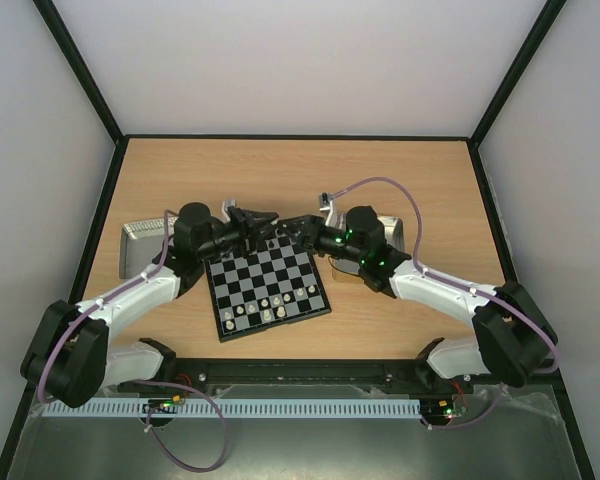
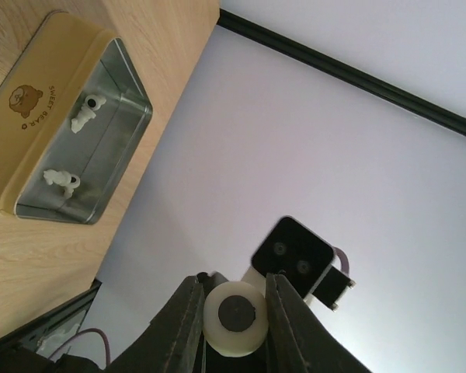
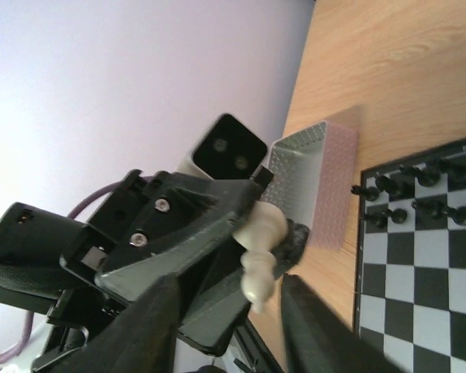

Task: Set up the chess pieces on the board
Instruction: Place the chess piece on the chessboard.

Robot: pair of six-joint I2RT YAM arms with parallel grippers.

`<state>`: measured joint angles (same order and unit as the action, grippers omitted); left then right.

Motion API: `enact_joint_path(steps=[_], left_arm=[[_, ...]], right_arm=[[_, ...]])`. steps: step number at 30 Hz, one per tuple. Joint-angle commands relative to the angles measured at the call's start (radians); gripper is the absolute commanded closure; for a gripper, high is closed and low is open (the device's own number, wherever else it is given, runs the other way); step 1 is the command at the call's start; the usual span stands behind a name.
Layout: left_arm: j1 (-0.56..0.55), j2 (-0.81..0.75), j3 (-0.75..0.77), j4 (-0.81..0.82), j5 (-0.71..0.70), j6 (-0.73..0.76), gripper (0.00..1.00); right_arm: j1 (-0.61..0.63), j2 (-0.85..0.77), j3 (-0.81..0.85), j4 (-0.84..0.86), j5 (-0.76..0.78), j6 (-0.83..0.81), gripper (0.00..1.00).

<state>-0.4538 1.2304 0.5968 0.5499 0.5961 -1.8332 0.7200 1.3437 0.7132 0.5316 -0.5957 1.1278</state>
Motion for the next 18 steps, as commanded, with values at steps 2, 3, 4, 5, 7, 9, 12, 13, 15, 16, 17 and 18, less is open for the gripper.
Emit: enact_joint_path(steps=[2, 3, 4, 5, 7, 9, 12, 13, 15, 16, 17, 18], left_arm=[[0.003, -0.016, -0.021, 0.056, -0.006, -0.053, 0.87], [0.003, -0.016, -0.021, 0.058, -0.004, -0.055, 0.87], [0.002, -0.016, -0.025, 0.061, -0.002, -0.059, 0.87], [0.003, -0.016, -0.029, 0.072, 0.0, -0.063, 0.87], [0.003, -0.017, -0.034, 0.08, 0.0, -0.064, 0.87], [0.003, -0.017, -0.038, 0.082, 0.003, -0.065, 0.87], [0.003, -0.017, -0.047, 0.093, 0.004, -0.071, 0.87], [0.003, -0.015, -0.05, 0.094, 0.004, -0.071, 0.87], [0.003, -0.015, -0.052, 0.095, 0.005, -0.071, 0.87], [0.003, -0.015, -0.054, 0.094, 0.005, -0.069, 0.87], [0.003, -0.016, -0.055, 0.092, 0.004, -0.066, 0.87], [0.003, -0.017, -0.055, 0.086, 0.003, -0.061, 0.86]], right_arm=[[0.008, -0.003, 0.003, 0.115, 0.051, 0.065, 0.74], [0.008, 0.002, 0.009, 0.104, 0.054, 0.07, 0.76], [0.008, 0.006, 0.016, 0.096, 0.055, 0.075, 0.77], [0.008, 0.011, 0.024, 0.091, 0.052, 0.077, 0.78], [0.01, 0.022, 0.035, 0.07, 0.055, 0.082, 0.79], [0.009, 0.026, 0.039, 0.061, 0.063, 0.082, 0.8], [0.01, 0.034, 0.058, 0.03, 0.063, 0.072, 0.83], [0.009, 0.038, 0.062, 0.026, 0.062, 0.072, 0.87], [0.01, 0.042, 0.069, 0.021, 0.06, 0.076, 0.93], [0.009, 0.043, 0.074, 0.015, 0.059, 0.076, 0.97], [0.011, 0.043, 0.079, 0.006, 0.057, 0.076, 0.98], [0.012, 0.042, 0.084, -0.01, 0.055, 0.074, 0.98]])
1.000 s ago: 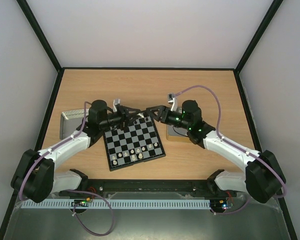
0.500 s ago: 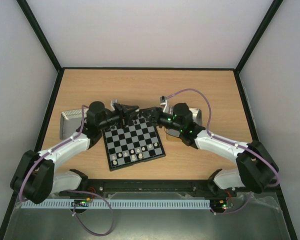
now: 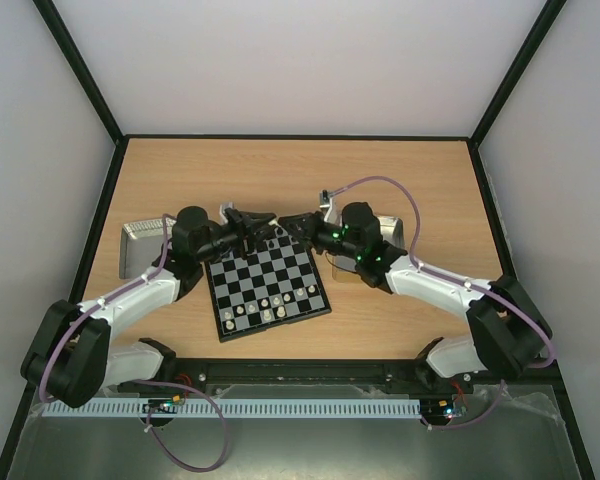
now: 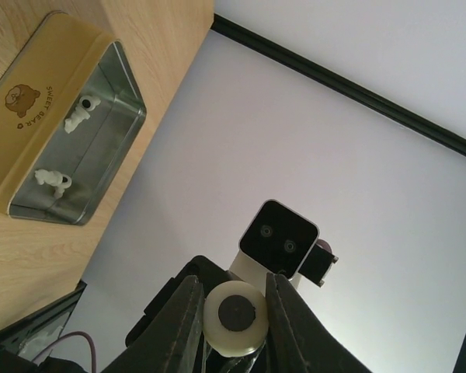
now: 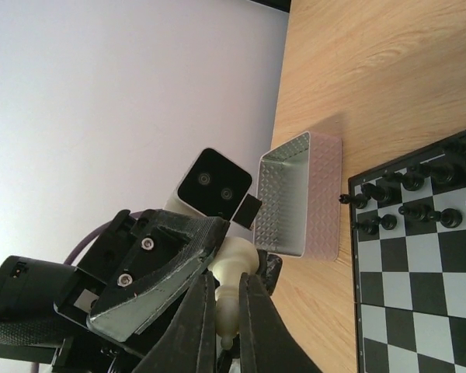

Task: Set up the chess pieces on the board
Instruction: Place the chess piece on the chessboard.

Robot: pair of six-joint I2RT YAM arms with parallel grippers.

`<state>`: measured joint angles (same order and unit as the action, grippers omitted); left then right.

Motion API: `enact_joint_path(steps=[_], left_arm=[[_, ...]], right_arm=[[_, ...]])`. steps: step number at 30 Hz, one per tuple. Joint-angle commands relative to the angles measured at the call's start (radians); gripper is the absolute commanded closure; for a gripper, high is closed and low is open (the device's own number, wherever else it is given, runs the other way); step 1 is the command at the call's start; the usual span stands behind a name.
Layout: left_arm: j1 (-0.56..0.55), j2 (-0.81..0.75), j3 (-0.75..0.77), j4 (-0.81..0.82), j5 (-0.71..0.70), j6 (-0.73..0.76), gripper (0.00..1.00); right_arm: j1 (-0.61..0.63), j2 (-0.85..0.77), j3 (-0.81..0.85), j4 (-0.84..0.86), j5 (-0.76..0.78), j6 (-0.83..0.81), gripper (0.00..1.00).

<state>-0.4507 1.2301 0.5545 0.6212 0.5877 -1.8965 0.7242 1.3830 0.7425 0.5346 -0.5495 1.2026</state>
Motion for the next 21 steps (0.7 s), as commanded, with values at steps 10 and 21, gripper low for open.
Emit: enact_joint_path(steps=[10, 21], left_arm=[[0.061, -0.126, 0.01, -0.483, -0.127, 0.461, 0.48], [0.158, -0.371, 0.081, -0.9, -0.571, 1.026, 0.34]], right_arm=[[0.006, -0.01, 0.227, -0.701, 0.075, -0.273, 0.98], [0.037, 0.1, 0.393, -1.307, 0.125, -0.564, 0.98]])
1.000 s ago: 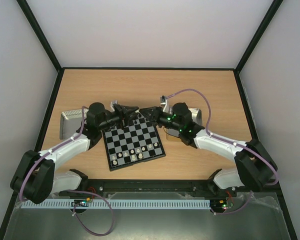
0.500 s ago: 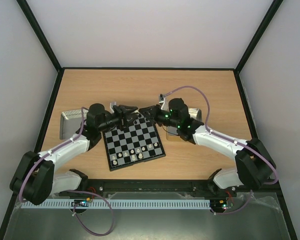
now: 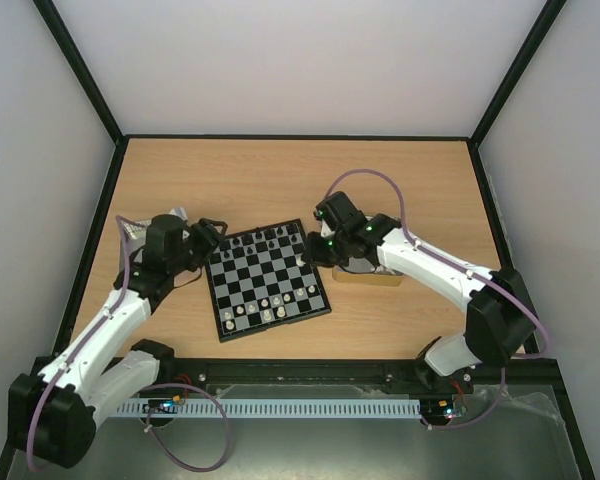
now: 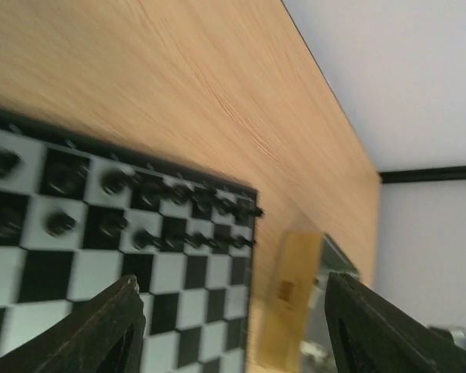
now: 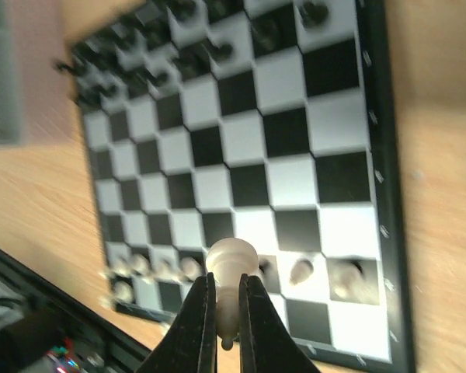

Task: Set up the chess pieces on the board
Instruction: Place the chess piece on the chessboard.

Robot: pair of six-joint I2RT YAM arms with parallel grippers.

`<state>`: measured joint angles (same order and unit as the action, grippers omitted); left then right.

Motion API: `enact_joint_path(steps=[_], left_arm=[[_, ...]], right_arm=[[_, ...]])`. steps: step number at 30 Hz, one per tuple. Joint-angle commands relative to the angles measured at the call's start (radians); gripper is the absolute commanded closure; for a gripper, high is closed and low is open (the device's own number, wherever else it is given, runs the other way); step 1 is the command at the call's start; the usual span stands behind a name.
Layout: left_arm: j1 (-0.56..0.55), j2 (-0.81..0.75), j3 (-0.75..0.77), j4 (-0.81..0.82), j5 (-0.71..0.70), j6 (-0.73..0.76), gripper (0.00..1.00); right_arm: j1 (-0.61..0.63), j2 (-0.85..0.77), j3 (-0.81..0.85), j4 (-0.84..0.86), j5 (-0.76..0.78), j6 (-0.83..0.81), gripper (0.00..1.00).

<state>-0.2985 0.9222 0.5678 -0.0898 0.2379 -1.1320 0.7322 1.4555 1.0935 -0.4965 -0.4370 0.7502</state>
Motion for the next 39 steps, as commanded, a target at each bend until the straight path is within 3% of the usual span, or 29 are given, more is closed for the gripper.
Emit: enact_joint_path(steps=[1, 12, 30, 39], left_arm=[[0.008, -0.097, 0.074, -0.198, -0.261, 0.291, 0.34], [0.008, -0.266, 0.07, -0.187, -0.429, 0.445, 0.31], [0.007, -0.29, 0.04, -0.191, -0.434, 0.443, 0.3], [0.009, -0.287, 0.038, -0.191, -0.433, 0.441, 0.3]], right_arm=[[0.041, 0.033, 0.046, -0.292, 0.001, -0.132, 0.98], [0.184, 0.169, 0.1, -0.385, -0.015, -0.139, 0.98], [0.234, 0.313, 0.15, -0.286, 0.038, -0.071, 0.97], [0.241, 0.331, 0.153, -0.271, 0.04, -0.069, 0.87]])
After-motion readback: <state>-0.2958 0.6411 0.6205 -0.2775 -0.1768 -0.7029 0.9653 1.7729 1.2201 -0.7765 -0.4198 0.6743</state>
